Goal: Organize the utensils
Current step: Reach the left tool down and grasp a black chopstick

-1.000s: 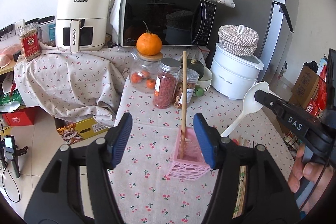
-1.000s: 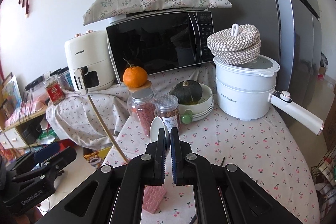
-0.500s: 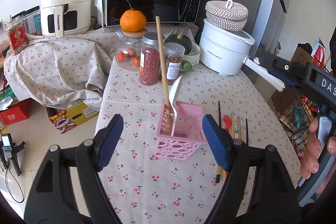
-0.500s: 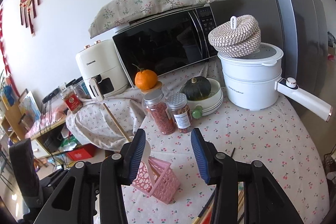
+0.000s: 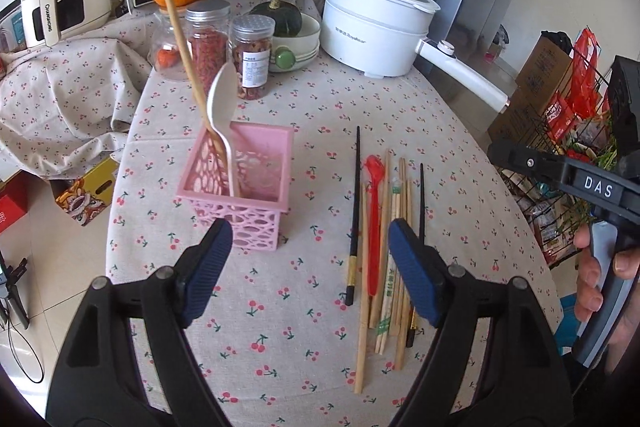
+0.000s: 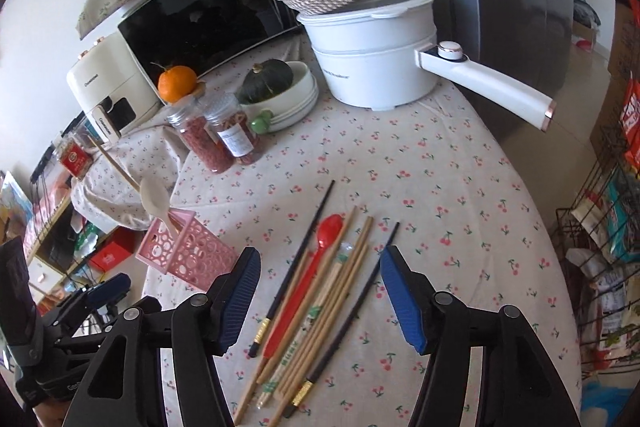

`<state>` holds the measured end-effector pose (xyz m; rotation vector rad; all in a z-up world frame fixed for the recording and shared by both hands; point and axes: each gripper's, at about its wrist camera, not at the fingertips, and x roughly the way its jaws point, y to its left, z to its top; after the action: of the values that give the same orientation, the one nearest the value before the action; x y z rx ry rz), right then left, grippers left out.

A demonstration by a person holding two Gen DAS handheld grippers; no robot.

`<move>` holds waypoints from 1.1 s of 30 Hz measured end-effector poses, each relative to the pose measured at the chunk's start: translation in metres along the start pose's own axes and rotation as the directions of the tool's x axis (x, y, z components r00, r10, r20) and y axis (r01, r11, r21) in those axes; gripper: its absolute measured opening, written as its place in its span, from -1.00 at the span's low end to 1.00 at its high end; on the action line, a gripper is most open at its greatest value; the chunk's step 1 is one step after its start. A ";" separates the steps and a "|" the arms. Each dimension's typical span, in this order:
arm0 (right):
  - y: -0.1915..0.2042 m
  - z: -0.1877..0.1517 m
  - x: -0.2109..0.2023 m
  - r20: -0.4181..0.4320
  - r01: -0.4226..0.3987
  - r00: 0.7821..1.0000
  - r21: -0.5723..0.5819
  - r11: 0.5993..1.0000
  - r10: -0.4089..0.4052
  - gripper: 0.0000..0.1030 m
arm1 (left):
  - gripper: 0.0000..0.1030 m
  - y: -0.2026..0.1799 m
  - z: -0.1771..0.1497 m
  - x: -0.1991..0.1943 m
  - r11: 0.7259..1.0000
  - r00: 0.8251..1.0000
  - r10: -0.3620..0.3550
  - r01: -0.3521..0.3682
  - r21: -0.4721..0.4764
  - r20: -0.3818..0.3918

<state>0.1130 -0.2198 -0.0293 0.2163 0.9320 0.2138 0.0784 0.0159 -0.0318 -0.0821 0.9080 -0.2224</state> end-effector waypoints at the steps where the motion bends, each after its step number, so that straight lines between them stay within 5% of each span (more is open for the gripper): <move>1: -0.007 -0.001 0.000 -0.008 0.013 1.000 0.010 1.000 -0.013 0.28 | 0.56 -0.006 -0.001 0.003 1.000 1.000 -0.004 0.004 0.007 -0.010; 11: -0.054 -0.006 0.003 -0.069 0.077 0.995 0.067 0.995 -0.073 0.37 | 0.56 -0.053 0.000 0.048 0.999 0.985 0.019 -0.013 0.038 -0.173; 19: -0.081 -0.002 0.019 -0.123 0.099 0.989 0.114 0.989 -0.084 0.39 | 0.53 -0.073 0.034 0.103 0.999 0.977 0.046 -0.046 0.006 -0.206; 25: -0.099 0.000 0.027 -0.148 0.098 0.986 0.162 0.982 -0.074 0.39 | -0.26 -0.063 0.057 0.156 0.995 0.965 0.046 -0.068 -0.078 -0.260; 33: -0.113 0.003 0.030 -0.157 0.077 0.987 0.216 0.973 -0.043 0.39 | -0.54 -0.063 0.062 0.189 0.991 0.945 0.094 -0.119 -0.060 -0.314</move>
<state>0.1430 -0.3201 -0.0814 0.3809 1.1130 0.0701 0.2293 -0.0895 -0.1291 -0.0705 1.2329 -0.0993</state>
